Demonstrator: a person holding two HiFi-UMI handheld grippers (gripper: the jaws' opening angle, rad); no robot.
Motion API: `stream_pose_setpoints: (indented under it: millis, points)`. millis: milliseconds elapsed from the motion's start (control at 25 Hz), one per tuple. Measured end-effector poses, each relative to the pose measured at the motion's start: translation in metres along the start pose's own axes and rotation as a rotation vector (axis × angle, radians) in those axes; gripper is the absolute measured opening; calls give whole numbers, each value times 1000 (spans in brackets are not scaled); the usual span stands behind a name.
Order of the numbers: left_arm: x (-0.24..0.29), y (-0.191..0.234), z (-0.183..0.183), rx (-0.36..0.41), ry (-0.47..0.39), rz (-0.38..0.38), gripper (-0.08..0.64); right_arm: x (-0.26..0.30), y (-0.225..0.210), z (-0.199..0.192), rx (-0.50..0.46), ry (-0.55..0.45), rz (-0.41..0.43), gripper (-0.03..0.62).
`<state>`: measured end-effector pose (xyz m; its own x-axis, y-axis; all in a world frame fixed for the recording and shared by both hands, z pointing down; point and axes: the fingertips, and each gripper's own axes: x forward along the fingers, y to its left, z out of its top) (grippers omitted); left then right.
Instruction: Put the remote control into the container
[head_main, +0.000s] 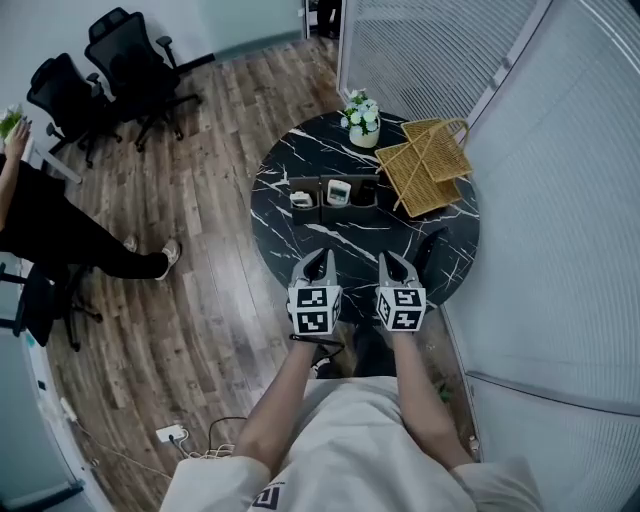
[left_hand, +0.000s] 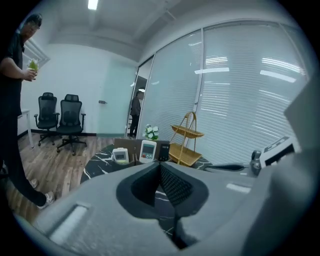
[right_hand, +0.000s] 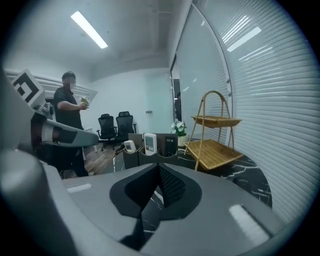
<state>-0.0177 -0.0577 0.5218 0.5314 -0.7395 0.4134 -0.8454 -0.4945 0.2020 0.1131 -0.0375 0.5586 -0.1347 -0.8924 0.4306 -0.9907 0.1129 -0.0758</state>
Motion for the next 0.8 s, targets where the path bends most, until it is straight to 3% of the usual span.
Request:
stream_pose_setpoints:
  millis: [120, 320, 600, 800]
  points:
    - [-2, -5, -27, 7, 79, -13, 3, -10, 7, -29, 60, 67, -30, 3]
    - [-11, 0, -56, -10, 150, 10, 5, -22, 27, -55, 127, 150, -8, 2]
    - [-26, -4, -73, 5, 182, 3, 5, -36, 44, -59, 106, 155, 12, 2]
    - [-45, 2, -81, -29, 198, 55, 5, -43, 59, -54, 86, 157, 50, 2]
